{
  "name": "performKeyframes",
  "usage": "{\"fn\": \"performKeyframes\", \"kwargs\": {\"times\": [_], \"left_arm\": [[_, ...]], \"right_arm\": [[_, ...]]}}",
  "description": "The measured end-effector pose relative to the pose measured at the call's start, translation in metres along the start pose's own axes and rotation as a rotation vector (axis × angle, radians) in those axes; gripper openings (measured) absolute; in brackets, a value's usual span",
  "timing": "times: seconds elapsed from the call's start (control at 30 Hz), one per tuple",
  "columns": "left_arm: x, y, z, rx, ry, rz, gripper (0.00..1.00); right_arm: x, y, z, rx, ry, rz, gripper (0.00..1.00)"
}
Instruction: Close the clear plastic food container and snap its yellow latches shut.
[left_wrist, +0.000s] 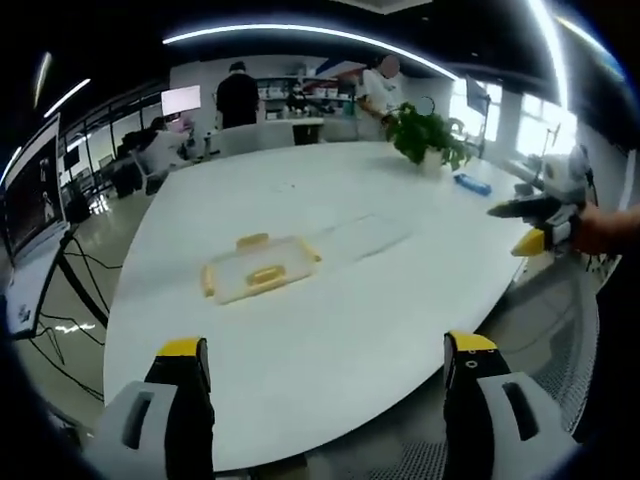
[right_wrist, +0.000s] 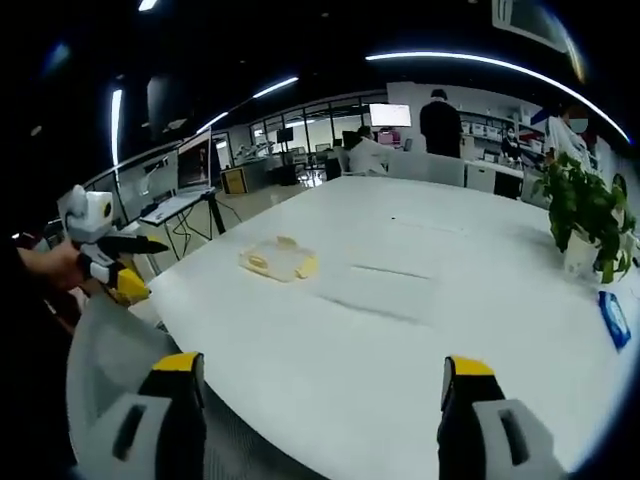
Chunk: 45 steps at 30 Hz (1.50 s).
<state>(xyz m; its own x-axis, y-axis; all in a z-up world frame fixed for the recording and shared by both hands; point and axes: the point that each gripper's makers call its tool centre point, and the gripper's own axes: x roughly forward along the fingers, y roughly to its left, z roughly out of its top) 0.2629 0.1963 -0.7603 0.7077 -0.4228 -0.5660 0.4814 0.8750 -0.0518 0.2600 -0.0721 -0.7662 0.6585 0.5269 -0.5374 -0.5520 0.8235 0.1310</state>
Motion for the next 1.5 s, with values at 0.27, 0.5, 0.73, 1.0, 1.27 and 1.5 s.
{"fn": "performKeyframes", "kwargs": {"times": [0.27,0.5,0.73,1.0,1.27,1.5], "left_arm": [[0.004,0.005,0.000,0.016,-0.005,-0.003,0.95],[0.003,0.008,-0.002,0.039,-0.021,0.004,0.90],[0.004,0.014,-0.006,0.025,-0.013,0.007,0.91],[0.001,0.023,-0.023,0.013,0.018,0.018,0.90],[-0.004,0.033,-0.035,-0.010,0.030,0.027,0.88],[-0.002,0.033,-0.038,0.002,0.037,0.016,0.88]], "right_arm": [[0.000,0.001,0.002,-0.028,0.021,0.003,1.00],[-0.003,-0.008,0.000,-0.011,0.040,-0.022,1.00],[-0.001,-0.008,0.002,-0.023,0.048,-0.035,1.00],[0.000,-0.005,-0.003,-0.007,0.063,-0.041,1.00],[0.003,-0.005,-0.010,-0.015,0.088,-0.060,1.00],[0.002,-0.007,-0.013,-0.006,0.094,-0.076,1.00]]}}
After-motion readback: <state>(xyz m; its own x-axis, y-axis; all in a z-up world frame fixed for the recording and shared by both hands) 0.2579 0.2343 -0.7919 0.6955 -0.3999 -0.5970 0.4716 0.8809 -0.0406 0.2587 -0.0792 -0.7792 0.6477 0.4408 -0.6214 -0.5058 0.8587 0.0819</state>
